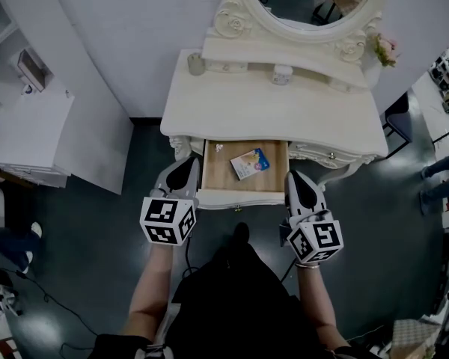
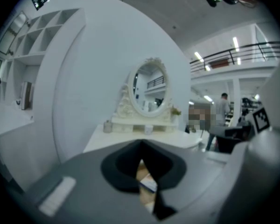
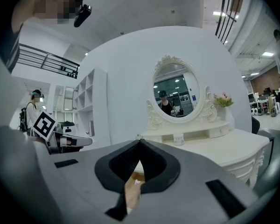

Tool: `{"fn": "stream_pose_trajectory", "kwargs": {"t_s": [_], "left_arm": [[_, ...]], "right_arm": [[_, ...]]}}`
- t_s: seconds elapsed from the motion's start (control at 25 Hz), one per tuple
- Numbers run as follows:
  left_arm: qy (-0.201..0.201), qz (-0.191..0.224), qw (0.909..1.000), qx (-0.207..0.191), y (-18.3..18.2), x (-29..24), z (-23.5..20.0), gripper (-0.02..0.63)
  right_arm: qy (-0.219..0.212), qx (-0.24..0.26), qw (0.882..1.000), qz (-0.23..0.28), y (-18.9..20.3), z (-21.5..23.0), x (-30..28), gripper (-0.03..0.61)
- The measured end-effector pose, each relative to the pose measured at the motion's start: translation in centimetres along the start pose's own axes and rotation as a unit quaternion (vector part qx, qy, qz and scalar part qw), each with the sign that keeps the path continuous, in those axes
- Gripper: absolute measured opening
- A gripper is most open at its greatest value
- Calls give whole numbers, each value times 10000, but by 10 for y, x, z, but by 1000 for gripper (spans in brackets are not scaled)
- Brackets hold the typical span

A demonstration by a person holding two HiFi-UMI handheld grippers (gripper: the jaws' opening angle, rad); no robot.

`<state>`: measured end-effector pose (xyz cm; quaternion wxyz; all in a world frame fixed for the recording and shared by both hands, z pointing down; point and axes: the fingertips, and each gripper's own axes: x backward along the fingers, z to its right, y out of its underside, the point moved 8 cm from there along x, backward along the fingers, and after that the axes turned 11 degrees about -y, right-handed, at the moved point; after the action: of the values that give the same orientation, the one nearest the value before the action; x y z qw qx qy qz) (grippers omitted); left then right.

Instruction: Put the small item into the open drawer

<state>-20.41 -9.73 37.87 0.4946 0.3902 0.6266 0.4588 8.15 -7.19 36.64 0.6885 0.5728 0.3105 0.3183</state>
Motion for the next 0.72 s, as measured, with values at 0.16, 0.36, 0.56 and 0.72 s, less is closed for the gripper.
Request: {"fn": "stream_pose_trajectory", "kwargs": {"t_s": [0.16,0.36,0.56,0.72], "left_arm": [[11,5,10000,59,1,6,-3,5],[125,14,9999,-63,1,11,0,5],[244,62,9997,-66,-1,14,2,5],[312,137,9994,-98,-4,18,3,5]], "right_arm": [[0,-47,10000,57,0,-4,2,4],[11,-89,9999,77,0,-8,4,3],[23,-119,9999,107,-2,-9,7,5],[37,-105,9998,145,-3,-13,9,3]]}}
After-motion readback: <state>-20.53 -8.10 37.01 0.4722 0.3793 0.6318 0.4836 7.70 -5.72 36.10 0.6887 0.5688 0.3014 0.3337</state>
